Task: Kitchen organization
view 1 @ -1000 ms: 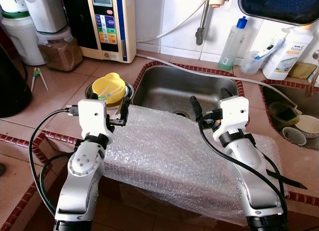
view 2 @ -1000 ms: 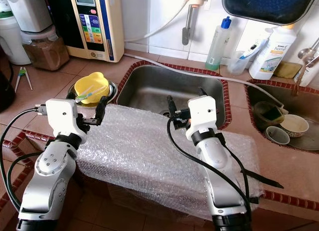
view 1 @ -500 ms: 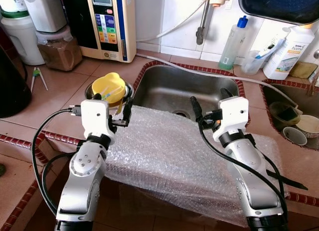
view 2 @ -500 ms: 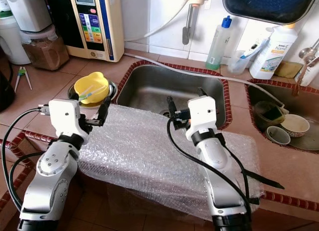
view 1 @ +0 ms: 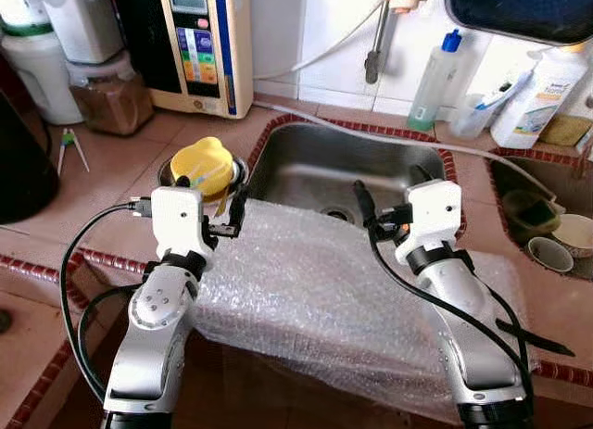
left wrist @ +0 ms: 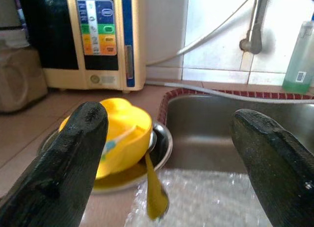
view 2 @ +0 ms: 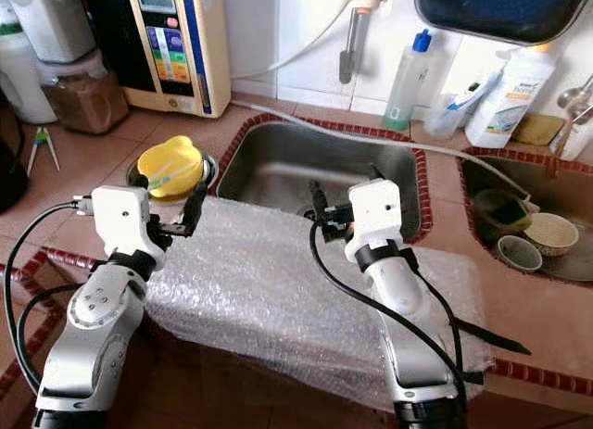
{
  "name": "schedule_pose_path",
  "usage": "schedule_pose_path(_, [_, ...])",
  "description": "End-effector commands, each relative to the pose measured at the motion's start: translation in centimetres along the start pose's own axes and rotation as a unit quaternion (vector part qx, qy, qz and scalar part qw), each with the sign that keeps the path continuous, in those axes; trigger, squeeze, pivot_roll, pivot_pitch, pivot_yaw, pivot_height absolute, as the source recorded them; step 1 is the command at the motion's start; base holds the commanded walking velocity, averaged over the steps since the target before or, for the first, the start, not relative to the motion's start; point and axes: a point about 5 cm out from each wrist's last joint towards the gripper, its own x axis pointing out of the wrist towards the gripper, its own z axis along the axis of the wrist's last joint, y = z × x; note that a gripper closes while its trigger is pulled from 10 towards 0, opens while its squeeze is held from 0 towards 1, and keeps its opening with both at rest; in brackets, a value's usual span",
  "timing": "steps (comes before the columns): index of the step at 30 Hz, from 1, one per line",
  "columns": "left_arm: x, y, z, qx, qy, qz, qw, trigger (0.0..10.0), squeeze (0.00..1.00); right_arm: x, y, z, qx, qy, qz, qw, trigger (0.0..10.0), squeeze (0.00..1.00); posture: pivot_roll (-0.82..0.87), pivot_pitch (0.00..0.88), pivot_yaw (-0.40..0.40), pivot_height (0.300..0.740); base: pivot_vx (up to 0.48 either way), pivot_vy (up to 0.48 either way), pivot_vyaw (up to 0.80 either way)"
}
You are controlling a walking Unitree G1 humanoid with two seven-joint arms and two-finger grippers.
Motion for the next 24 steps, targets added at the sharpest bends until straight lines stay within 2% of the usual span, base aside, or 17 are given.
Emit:
schedule_pose_path(1, [-0.02, -0.14, 0.22, -0.001, -0.002, -0.005, 1.0, 10.0, 0.0, -0.09, -0.31, 0.43, -0.003, -0.008, -0.009, 1.0, 10.0, 0.0, -0.04, 0.046, -0.021, 0.74, 0.379, 0.0, 0.0])
schedule_pose_path(13, [-0.03, -0.16, 0.13, -0.001, 0.001, -0.005, 1.0, 10.0, 0.0, -0.18, -0.34, 0.32, -0.003, -0.007, -0.01, 1.0, 10.0, 0.0, -0.04, 0.046, -0.017, 0.74, 0.386, 0.0, 0.0])
schedule_pose_path(16, [-0.07, -0.25, 0.29, -0.011, -0.009, -0.005, 1.0, 10.0, 0.0, -0.22, -0.34, 0.27, -0.003, -0.006, -0.011, 1.0, 10.0, 0.0, -0.04, 0.046, -0.017, 0.74, 0.0, 0.0, 0.0])
schedule_pose_path(24, [-0.24, -0.09, 0.27, 0.001, -0.006, 0.006, 1.0, 10.0, 0.0, -0.35, -0.34, 0.04, -0.003, -0.002, -0.01, 1.0, 10.0, 0.0, -0.03, 0.046, -0.017, 0.74, 0.0, 0.0, 0.0])
